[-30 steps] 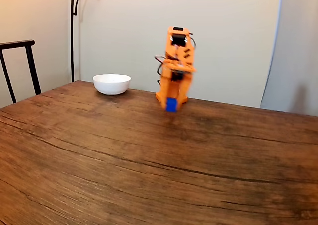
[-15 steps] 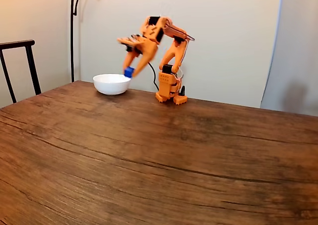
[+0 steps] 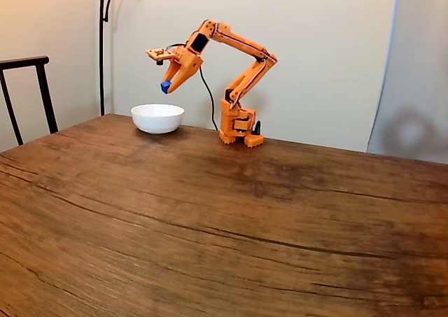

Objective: Grasp the cube and drop it in the bowl

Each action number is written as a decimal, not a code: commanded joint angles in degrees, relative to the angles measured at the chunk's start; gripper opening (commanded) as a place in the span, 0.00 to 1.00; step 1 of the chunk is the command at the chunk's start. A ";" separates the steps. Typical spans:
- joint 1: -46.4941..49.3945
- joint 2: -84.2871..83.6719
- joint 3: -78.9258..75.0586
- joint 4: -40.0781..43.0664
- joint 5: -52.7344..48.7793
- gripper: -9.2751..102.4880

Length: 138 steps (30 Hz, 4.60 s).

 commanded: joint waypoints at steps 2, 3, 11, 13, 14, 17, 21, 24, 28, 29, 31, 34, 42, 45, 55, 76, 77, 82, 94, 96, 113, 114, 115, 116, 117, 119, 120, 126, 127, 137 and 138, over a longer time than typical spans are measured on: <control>6.86 0.70 -1.41 -0.53 4.83 0.10; 8.61 0.70 -1.05 -0.79 5.89 0.10; 18.19 -1.76 7.47 -8.44 11.34 0.11; 18.46 -2.37 8.79 -10.20 12.04 0.11; 18.46 -2.72 9.23 -10.81 11.95 0.12; 18.46 -4.31 9.49 -11.87 12.04 0.19; 18.46 -6.77 8.35 -11.95 12.04 0.27; 18.37 -7.38 8.35 -11.95 12.04 0.28; 17.75 -6.94 8.35 -11.87 12.04 0.28; 17.67 -6.86 8.35 -11.78 12.04 0.28; 17.49 -6.86 8.00 -11.07 12.04 0.28; 15.56 -6.77 6.59 -9.49 12.04 0.28; 5.45 -6.77 -0.70 -2.29 11.25 0.27; 0.35 -6.77 -3.78 0.88 11.16 0.27; -19.34 -6.68 -10.11 8.53 3.96 0.14; -51.42 3.60 -6.06 7.56 -13.36 0.08; -51.50 5.62 -5.01 7.56 -13.36 0.08; -51.50 15.82 -0.35 7.56 -13.45 0.08; -58.01 24.70 14.50 7.56 -18.90 0.08; -60.29 27.16 17.05 7.56 -21.27 0.08; -65.13 55.28 39.90 5.27 -27.42 0.08; -65.65 55.20 41.22 3.60 -27.42 0.08; -66.01 55.11 42.80 1.76 -27.60 0.08; -66.27 55.11 44.65 -0.18 -27.69 0.08; -66.27 55.11 46.58 -2.20 -27.86 0.08; -66.27 55.11 50.54 -6.50 -27.86 0.08; -66.27 55.11 52.38 -8.53 -27.86 0.08; -66.27 54.58 60.82 -16.44 -30.06 0.08; -66.18 54.93 60.64 -16.35 -29.79 0.08; -65.48 54.58 60.64 -8.88 -30.50 0.08; -65.48 54.58 60.64 -7.82 -30.50 0.08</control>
